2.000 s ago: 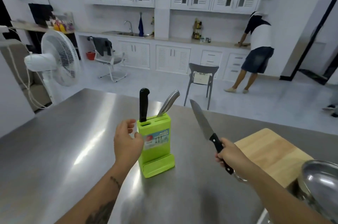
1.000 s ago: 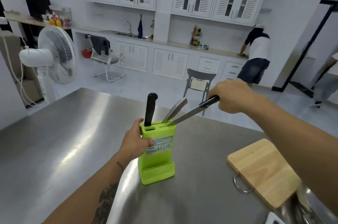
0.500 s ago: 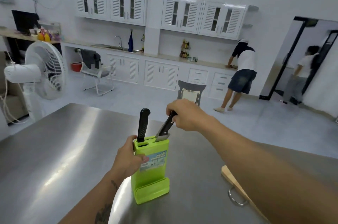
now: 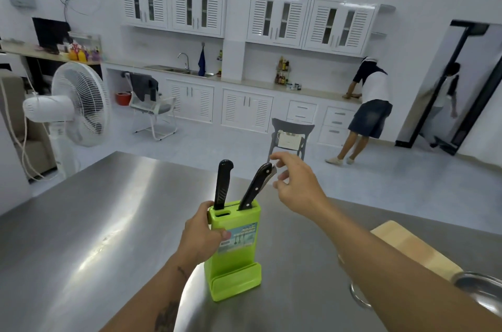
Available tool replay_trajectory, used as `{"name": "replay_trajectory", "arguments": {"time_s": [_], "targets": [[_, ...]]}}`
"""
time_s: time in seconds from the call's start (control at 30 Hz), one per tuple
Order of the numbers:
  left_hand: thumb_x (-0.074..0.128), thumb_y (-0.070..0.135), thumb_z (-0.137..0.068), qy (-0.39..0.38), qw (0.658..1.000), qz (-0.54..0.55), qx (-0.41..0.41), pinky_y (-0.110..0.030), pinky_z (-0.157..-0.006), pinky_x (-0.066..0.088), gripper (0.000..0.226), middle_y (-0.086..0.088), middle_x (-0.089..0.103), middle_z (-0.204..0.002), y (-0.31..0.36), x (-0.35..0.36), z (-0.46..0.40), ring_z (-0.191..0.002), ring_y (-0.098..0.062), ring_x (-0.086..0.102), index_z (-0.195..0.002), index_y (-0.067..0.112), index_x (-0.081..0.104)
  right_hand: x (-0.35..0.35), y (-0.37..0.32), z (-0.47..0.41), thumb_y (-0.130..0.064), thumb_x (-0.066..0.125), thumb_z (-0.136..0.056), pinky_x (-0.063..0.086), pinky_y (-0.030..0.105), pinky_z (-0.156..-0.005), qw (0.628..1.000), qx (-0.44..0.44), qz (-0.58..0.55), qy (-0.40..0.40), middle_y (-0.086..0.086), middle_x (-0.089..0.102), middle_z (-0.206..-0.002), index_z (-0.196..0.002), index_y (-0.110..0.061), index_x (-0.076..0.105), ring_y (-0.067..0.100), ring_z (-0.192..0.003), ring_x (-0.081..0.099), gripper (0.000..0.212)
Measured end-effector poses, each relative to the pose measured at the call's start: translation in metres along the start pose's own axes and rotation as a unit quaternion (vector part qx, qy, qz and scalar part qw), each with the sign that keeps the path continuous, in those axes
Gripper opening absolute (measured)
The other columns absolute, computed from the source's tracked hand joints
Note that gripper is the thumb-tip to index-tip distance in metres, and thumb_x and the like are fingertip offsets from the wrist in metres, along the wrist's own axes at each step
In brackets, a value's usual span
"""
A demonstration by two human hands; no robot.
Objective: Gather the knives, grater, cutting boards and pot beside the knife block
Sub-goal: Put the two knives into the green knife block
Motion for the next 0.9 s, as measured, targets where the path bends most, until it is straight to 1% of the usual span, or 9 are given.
{"name": "replay_trajectory", "arguments": {"time_s": [0.1, 0.17, 0.3, 0.4, 0.5, 0.57, 0.67, 0.8, 0.9], "targets": [[0.082, 0.01, -0.065, 0.005, 1.0, 0.004, 0.003, -0.039, -0.082, 0.056, 0.065, 0.005, 0.067, -0.103, 0.0, -0.001, 0.002, -0.095, -0.019, 0.064, -0.115, 0.038, 0.05, 0.001, 0.03, 0.012, -0.003, 0.065, -0.085, 0.052, 0.023, -0.067, 0.996, 0.063, -0.062, 0.018, -0.004, 0.052, -0.108, -0.125, -0.03, 0.053, 0.01, -0.078, 0.06, 0.05], [0.082, 0.011, -0.065, 0.01, 1.0, 0.008, 0.002, -0.041, -0.084, 0.056, 0.066, 0.006, 0.066, -0.104, 0.0, -0.001, 0.002, -0.097, -0.019, 0.063, -0.116, 0.038, 0.051, 0.01, 0.051, 0.02, -0.004, 0.067, -0.084, 0.05, 0.023, -0.063, 0.99, 0.108, -0.089, 0.003, 0.0, 0.053, -0.106, -0.122, -0.028, 0.054, 0.01, -0.073, 0.057, 0.047], [0.082, 0.01, -0.067, 0.015, 1.0, 0.014, -0.003, -0.042, -0.085, 0.056, 0.066, 0.006, 0.065, -0.107, 0.0, 0.0, 0.004, -0.1, -0.019, 0.062, -0.119, 0.037, 0.051, 0.035, 0.092, 0.037, -0.01, 0.072, -0.083, 0.047, 0.027, -0.067, 0.975, 0.191, -0.101, -0.049, 0.003, 0.052, -0.106, -0.116, -0.027, 0.054, 0.013, -0.08, 0.054, 0.041], [0.081, 0.006, -0.07, 0.017, 1.0, 0.02, -0.007, -0.036, -0.083, 0.056, 0.066, 0.004, 0.064, -0.11, 0.0, 0.002, 0.004, -0.103, -0.019, 0.061, -0.123, 0.033, 0.051, 0.054, 0.112, 0.047, -0.012, 0.072, -0.083, 0.045, 0.028, -0.071, 0.965, 0.225, -0.104, -0.089, 0.003, 0.051, -0.107, -0.121, -0.023, 0.055, 0.016, -0.088, 0.055, 0.043], [0.079, 0.004, -0.072, 0.021, 0.999, 0.021, -0.015, -0.029, -0.078, 0.052, 0.066, 0.003, 0.064, -0.113, 0.001, 0.003, 0.005, -0.105, -0.018, 0.059, -0.126, 0.032, 0.05, 0.072, 0.125, 0.055, -0.014, 0.072, -0.082, 0.042, 0.026, -0.066, 0.956, 0.246, -0.108, -0.122, 0.004, 0.052, -0.105, -0.117, -0.023, 0.057, 0.017, -0.085, 0.054, 0.04], [0.078, 0.004, -0.072, 0.028, 0.999, 0.021, -0.019, -0.028, -0.08, 0.05, 0.064, 0.004, 0.065, -0.112, 0.0, 0.003, 0.005, -0.106, -0.016, 0.059, -0.124, 0.031, 0.052, 0.086, 0.132, 0.058, -0.017, 0.072, -0.083, 0.042, 0.025, -0.063, 0.946, 0.258, -0.128, -0.146, 0.004, 0.053, -0.104, -0.114, -0.026, 0.055, 0.015, -0.08, 0.053, 0.036], [0.079, 0.004, -0.071, 0.036, 0.999, 0.021, -0.024, -0.033, -0.087, 0.051, 0.063, 0.006, 0.066, -0.112, -0.001, 0.002, 0.005, -0.107, -0.015, 0.06, -0.122, 0.031, 0.054, 0.108, 0.139, 0.062, -0.02, 0.071, -0.084, 0.047, 0.03, -0.07, 0.932, 0.271, -0.162, -0.181, 0.002, 0.054, -0.104, -0.118, -0.026, 0.055, 0.015, -0.083, 0.056, 0.038], [0.08, 0.004, -0.07, 0.04, 0.998, 0.019, -0.035, -0.036, -0.091, 0.052, 0.059, 0.006, 0.068, -0.111, -0.002, 0.003, 0.003, -0.107, -0.016, 0.062, -0.118, 0.029, 0.056, 0.127, 0.137, 0.063, -0.025, 0.071, -0.084, 0.055, 0.04, -0.089, 0.919, 0.28, -0.18, -0.213, -0.002, 0.056, -0.104, -0.127, -0.027, 0.052, 0.019, -0.096, 0.06, 0.047], [0.08, 0.002, -0.07, 0.052, 0.997, 0.023, -0.044, -0.037, -0.09, 0.053, 0.056, 0.006, 0.068, -0.109, -0.003, 0.003, 0.003, -0.107, -0.017, 0.062, -0.113, 0.029, 0.058, 0.131, 0.125, 0.062, -0.024, 0.07, -0.085, 0.054, 0.038, -0.09, 0.913, 0.264, -0.202, -0.236, -0.001, 0.057, -0.109, -0.134, -0.03, 0.049, 0.019, -0.1, 0.061, 0.054]]}}
Point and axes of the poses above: each hand's wrist, its own z-axis away from the middle knuckle, its own x-axis out of the palm, y = z × x, the point moved 8 cm from there along -z, towards the middle knuckle
